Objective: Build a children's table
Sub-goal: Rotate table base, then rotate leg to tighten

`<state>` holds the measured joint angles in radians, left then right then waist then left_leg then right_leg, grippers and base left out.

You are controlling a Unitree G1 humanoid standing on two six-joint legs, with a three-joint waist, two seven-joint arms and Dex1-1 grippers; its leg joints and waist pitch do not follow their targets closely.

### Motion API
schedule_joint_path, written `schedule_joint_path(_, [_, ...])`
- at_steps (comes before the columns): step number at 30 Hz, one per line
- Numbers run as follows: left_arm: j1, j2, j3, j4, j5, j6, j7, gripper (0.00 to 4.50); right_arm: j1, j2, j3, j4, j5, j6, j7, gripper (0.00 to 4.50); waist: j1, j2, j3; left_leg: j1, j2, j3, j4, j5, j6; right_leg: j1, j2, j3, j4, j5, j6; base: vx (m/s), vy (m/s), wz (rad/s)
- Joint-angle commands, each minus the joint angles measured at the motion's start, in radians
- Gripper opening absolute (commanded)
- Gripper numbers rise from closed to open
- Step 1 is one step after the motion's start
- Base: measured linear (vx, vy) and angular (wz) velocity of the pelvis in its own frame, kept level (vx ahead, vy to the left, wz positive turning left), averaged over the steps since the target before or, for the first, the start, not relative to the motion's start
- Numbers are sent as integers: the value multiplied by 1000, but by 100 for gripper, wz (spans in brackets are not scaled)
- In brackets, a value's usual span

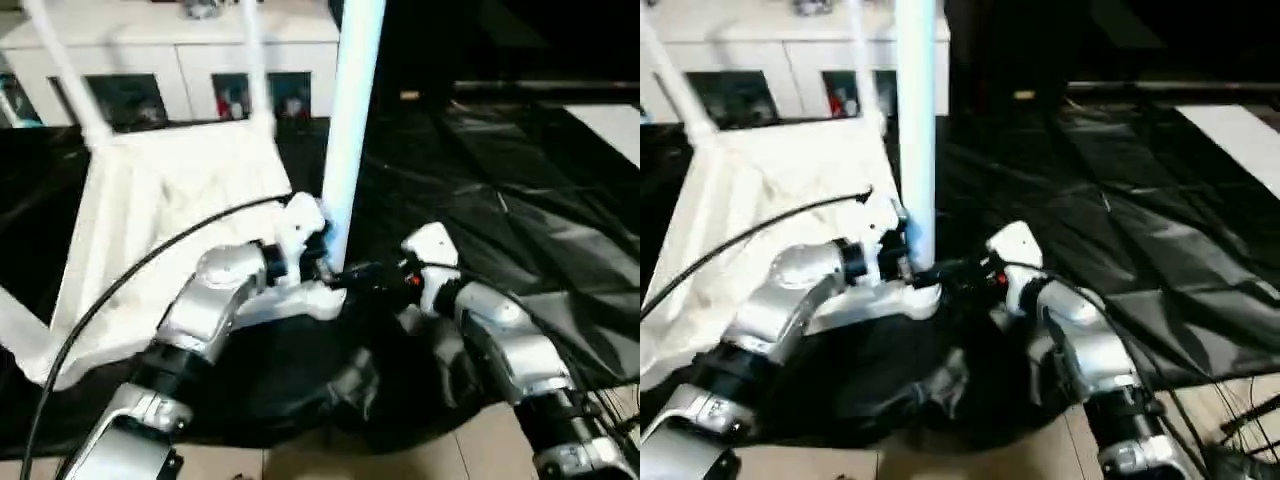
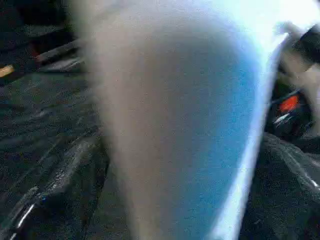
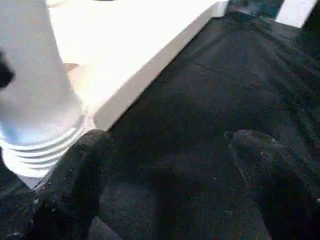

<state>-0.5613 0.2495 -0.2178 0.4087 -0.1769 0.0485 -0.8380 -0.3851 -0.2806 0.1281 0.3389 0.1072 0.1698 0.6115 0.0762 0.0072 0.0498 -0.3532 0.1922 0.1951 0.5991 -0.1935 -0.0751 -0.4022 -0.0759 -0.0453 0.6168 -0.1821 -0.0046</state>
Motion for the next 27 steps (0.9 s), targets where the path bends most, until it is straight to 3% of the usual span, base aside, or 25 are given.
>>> schedule_joint_path(1, [20,29,6,-33,14,8,-28,448,-15,-5,-8,19,-8,-16,-8,414,3,4,-71,1,29,-20,-66,-176,26,57,-54,36,-62,-101,-226,0,0,0])
schedule_joint_path(6, [87,60,-3,-74,11,9,-60,448,-29,-17,-17,27,-13,-17,-16,414,2,7,-68,4,30,-17,-67,-190,28,52,-53,37,-63,-103,-238,0,0,0])
schedule_joint_path(8, [122,74,5,-103,-17,32,-78,448,-37,-26,-25,28,-11,-13,-12,414,3,-2,-68,3,32,-16,-68,-189,29,53,-55,38,-62,-107,-238,0,0,0])
schedule_joint_path(12, [167,110,-1,-142,-28,39,-113,448,-45,-42,-30,34,-15,-18,-2,414,7,1,-64,7,32,-15,-70,-209,23,47,-55,40,-67,-172,-220,0,0,0])
schedule_joint_path(13, [174,117,1,-150,-29,43,-115,448,-47,-45,-32,37,-16,-20,0,414,6,-5,-63,7,32,-14,-70,-212,24,46,-53,40,-69,-179,-216,0,0,0])
schedule_joint_path(16, [182,142,8,-152,-26,67,-125,430,-56,-57,-31,46,-20,-25,10,414,6,-1,-63,6,32,-15,-71,-206,20,45,-53,40,-67,-179,-209,0,0,0])
schedule_joint_path(22, [128,174,-14,-25,44,15,-154,393,-29,-105,21,-15,2,-16,146,414,8,5,-65,5,28,-16,-69,-200,31,49,-51,40,-69,-152,-199,0,0,0])
schedule_joint_path(27, [116,211,-50,49,95,-52,-179,352,4,-131,68,-99,27,15,244,414,10,6,-66,4,32,-18,-71,-208,38,49,-53,39,-65,-123,-217,0,0,0])
